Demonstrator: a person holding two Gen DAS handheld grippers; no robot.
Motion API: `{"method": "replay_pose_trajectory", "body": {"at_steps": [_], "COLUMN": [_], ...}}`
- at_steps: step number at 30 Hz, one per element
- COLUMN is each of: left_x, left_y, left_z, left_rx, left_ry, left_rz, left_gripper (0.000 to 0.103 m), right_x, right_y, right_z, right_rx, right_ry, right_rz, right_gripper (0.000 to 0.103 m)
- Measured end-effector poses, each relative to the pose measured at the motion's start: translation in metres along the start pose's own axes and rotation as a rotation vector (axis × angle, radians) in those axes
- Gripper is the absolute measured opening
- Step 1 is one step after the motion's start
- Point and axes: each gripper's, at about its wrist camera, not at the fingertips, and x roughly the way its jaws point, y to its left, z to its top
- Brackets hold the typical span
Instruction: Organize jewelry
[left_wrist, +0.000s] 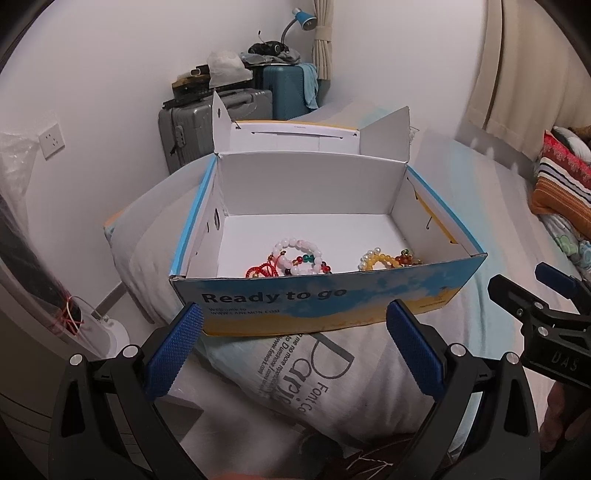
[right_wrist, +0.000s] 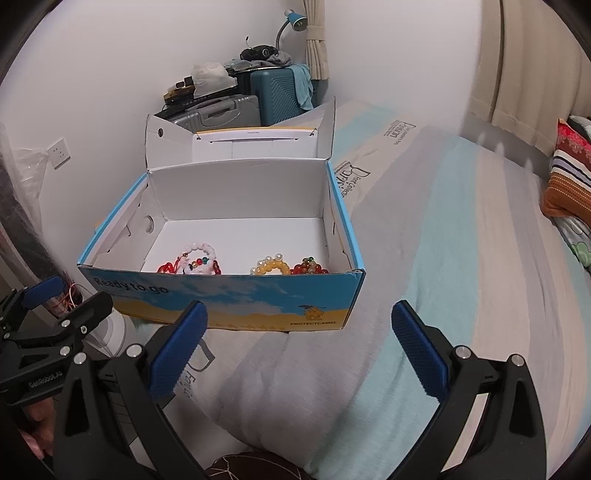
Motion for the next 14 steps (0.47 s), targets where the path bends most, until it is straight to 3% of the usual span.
{"method": "replay_pose_trajectory", "body": {"at_steps": [14], "left_x": [-0.0013], "left_y": [-0.0018], "left_z": [0.0004], "left_rx": [0.006], "left_ry": [-0.007], "left_rz": [0.029], "left_gripper": [0.097], "right_x": [0.0027], "right_y": [-0.0021], "right_z": [0.0], "right_rx": [0.005], "right_ry": [0.002], "right_rz": [0.0], "right_gripper": [0.096]}}
